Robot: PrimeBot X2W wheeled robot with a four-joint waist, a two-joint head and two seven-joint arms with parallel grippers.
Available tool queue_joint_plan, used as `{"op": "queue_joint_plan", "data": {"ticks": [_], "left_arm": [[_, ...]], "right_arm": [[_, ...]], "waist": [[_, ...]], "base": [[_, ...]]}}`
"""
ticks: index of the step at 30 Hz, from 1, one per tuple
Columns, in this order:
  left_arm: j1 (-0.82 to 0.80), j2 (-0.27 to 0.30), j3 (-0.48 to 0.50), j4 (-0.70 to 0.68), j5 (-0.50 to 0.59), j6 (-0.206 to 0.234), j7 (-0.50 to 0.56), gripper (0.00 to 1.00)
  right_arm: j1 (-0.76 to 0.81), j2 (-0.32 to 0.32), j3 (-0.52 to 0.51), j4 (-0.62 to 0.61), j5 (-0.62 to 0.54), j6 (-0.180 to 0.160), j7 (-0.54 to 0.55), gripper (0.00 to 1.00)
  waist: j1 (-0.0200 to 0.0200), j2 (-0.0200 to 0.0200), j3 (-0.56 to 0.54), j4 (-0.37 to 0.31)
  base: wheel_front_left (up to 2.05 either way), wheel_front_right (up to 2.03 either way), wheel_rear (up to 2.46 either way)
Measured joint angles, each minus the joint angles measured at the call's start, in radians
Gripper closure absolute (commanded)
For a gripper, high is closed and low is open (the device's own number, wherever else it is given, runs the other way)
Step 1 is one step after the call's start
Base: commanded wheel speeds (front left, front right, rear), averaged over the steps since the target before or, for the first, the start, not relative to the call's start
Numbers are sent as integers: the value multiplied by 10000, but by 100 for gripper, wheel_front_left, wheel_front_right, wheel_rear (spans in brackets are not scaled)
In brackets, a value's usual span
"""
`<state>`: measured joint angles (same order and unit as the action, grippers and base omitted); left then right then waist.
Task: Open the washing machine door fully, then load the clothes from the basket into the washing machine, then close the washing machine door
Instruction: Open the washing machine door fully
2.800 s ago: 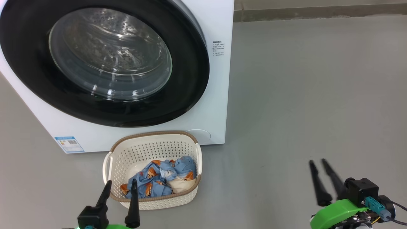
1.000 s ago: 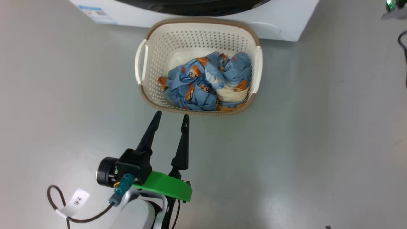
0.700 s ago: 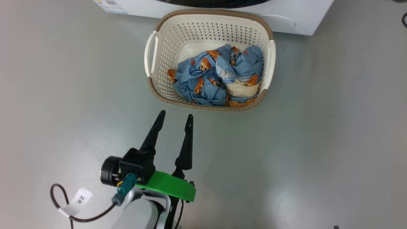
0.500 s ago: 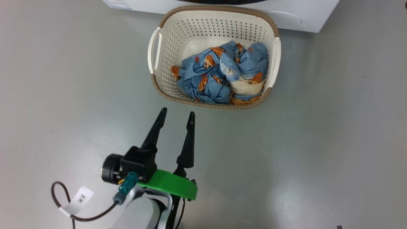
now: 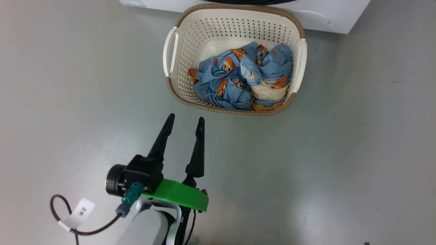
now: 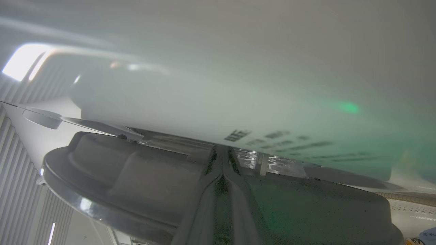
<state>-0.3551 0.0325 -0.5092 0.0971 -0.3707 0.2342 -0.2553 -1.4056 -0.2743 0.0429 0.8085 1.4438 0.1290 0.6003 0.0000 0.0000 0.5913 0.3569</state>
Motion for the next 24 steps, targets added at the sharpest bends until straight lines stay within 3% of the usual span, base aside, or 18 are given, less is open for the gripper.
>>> {"op": "queue_joint_plan", "data": {"ticks": [24], "left_arm": [[1,-6,44,-12,-29,6,0,0]], "right_arm": [[88,-23,456,339,44,-2,763,100]], "waist": [[0,0,-328,-37]], "base": [[0,0,0]]}}
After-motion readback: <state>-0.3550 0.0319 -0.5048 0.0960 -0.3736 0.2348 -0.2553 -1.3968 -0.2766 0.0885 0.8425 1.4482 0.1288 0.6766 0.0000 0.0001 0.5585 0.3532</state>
